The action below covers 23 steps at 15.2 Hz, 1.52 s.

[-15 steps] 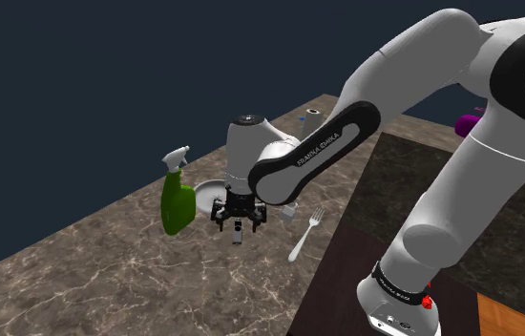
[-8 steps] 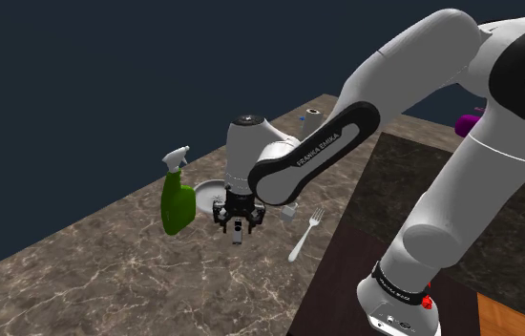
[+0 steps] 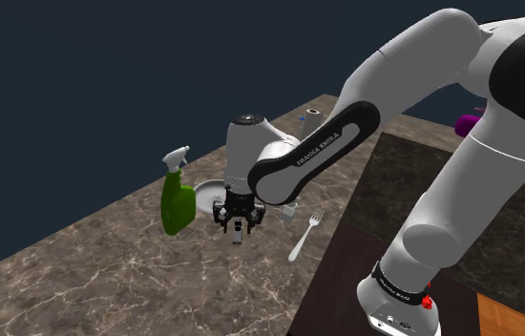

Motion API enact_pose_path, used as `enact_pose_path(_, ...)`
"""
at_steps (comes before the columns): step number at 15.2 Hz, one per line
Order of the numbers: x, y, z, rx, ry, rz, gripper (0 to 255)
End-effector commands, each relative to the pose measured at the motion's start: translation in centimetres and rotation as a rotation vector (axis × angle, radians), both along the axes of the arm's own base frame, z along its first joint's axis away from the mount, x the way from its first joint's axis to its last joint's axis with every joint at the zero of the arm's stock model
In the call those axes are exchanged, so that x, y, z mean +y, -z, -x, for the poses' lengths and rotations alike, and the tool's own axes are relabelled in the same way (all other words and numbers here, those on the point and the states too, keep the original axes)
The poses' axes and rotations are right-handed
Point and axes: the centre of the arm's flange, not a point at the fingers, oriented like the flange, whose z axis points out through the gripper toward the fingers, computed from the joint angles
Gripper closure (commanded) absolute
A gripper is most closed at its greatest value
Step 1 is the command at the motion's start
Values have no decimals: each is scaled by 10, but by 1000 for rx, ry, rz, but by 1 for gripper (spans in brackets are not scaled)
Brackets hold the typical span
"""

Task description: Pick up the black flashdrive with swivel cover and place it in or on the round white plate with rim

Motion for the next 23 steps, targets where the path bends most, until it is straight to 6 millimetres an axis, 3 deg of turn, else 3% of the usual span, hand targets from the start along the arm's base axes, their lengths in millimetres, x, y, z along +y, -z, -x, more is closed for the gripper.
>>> enact_pose_path(1, -1, 3, 1, 5, 1, -1, 255)
enact_pose_path(19, -1, -87, 1, 5, 1, -1, 255)
enact_pose_path(23, -21, -88, -47, 5, 1, -1, 255)
